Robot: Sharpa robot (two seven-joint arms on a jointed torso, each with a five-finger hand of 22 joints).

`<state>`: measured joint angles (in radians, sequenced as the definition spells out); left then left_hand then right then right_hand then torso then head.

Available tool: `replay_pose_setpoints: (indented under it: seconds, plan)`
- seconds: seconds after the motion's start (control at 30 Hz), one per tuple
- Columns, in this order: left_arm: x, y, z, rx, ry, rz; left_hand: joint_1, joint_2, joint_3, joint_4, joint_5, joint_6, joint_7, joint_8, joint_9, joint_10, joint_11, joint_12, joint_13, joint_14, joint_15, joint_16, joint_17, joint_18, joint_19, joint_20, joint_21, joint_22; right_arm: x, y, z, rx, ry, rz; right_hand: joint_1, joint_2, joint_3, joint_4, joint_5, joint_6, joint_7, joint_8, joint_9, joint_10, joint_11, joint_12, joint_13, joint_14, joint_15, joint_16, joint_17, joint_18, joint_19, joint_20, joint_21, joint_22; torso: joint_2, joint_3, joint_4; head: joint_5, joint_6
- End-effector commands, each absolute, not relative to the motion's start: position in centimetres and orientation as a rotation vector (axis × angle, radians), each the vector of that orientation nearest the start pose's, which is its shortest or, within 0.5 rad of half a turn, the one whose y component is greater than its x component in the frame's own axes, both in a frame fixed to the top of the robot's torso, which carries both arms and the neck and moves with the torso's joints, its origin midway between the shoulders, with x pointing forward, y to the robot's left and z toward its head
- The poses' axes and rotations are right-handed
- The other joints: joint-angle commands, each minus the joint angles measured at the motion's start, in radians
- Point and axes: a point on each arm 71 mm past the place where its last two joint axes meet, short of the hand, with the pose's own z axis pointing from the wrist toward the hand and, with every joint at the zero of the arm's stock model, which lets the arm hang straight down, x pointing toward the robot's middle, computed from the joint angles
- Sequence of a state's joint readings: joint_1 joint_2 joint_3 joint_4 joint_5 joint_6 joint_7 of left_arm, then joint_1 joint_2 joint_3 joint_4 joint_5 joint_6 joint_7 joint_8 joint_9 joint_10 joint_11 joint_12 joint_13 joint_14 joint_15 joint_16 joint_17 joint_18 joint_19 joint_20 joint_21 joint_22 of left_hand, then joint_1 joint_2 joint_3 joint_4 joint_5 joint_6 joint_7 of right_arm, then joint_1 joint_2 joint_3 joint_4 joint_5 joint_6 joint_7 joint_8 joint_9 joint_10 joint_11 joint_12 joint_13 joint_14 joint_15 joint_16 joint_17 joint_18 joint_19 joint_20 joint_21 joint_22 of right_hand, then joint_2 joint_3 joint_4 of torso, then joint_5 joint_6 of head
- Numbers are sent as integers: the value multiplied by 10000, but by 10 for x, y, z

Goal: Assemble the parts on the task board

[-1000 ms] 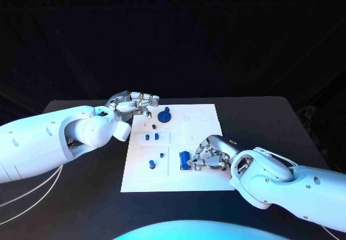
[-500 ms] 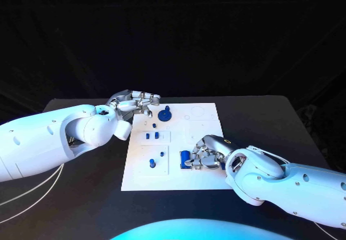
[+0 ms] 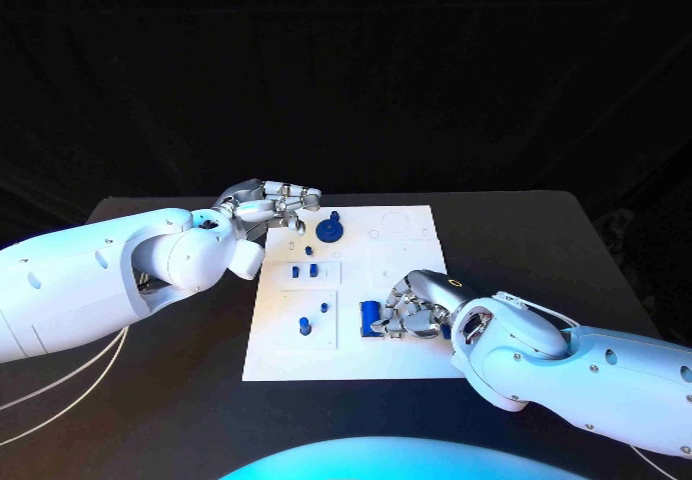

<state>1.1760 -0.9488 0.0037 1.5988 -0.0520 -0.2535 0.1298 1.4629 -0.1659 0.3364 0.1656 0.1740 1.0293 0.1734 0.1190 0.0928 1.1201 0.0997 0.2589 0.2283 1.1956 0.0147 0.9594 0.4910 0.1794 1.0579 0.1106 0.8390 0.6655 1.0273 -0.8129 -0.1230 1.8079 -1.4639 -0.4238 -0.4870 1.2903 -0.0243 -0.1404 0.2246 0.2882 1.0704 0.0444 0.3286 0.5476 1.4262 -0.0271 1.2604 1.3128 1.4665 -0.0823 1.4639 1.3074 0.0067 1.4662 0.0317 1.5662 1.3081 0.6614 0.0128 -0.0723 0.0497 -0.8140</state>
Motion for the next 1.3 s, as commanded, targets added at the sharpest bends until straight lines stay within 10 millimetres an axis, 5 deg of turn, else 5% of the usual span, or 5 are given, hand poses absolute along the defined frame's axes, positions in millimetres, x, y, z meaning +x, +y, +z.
replay_pose_setpoints:
  seconds: [0.03, 0.43, 0.63, 0.9, 1.3]
  plan:
    - [472, 232, -184, -12107, 16609, -14459, -74, -2, -68, 3, -12, -41, 2, -10, -9, -72, -21, 40, 9, 13, 63, -26, -4, 51, 23, 13, -57, -9, 377, -128, -258, 208, 19012, 6536, 63, -2, 4, -83, -32, 71, -13, 59, 17, 84, -8, -12, 228, 688, -53, 30, 826, -67, 1046, -61, 46, 2627, -3, -4, 6, -19, 12]
    - [473, 233, -184, -12113, 16586, -14440, -67, 9, -69, 5, -11, -43, 5, -8, -10, -76, -20, 43, 11, 10, 64, -25, -4, 51, 24, 14, -61, -12, 374, -147, -249, 837, 18397, 6845, 163, 88, -18, -67, 145, -26, 22, -17, -3, -45, 16, -278, 55, 670, -42, -15, 755, -67, 1046, -58, 46, 2627, -14, -5, -10, -50, 85]
    - [473, 234, -184, -12123, 16558, -14411, -70, 9, -72, 9, -12, -44, 6, -8, -11, -78, -18, 44, 12, 9, 65, -25, -4, 51, 24, 15, -62, -13, 375, -181, -240, 1187, 18261, 6507, 347, 227, -36, -42, 343, -434, 238, -500, -254, -126, 183, -420, -13, 665, 88, -29, 746, -67, 1046, 27, 46, 2627, -54, -24, -59, -182, 120]
    - [473, 234, -184, -12121, 16556, -14407, -70, 9, -72, 9, -12, -44, 6, -8, -11, -78, -18, 44, 12, 9, 65, -25, -4, 51, 24, 15, -62, -13, 374, -217, -238, 1009, 18267, 5509, 492, 310, -10, -65, 440, -329, 241, -633, -374, -132, 195, -451, -23, 675, 109, -3, 791, -67, 1046, 64, 46, 2627, -95, -15, -139, -373, 146]
    - [473, 233, -185, -12106, 16608, -14446, -83, 8, -88, 22, -15, -47, 8, -6, -13, -82, -14, 48, 14, 6, 68, -24, -4, 50, 25, 17, -68, -16, 368, -233, -255, 782, 18536, 4551, 597, 328, -43, -39, 706, 5, 167, -720, -514, -118, 139, -487, -34, 677, 74, 3, 807, -67, 1046, 60, 46, 2627, -81, -28, -94, -516, 187]
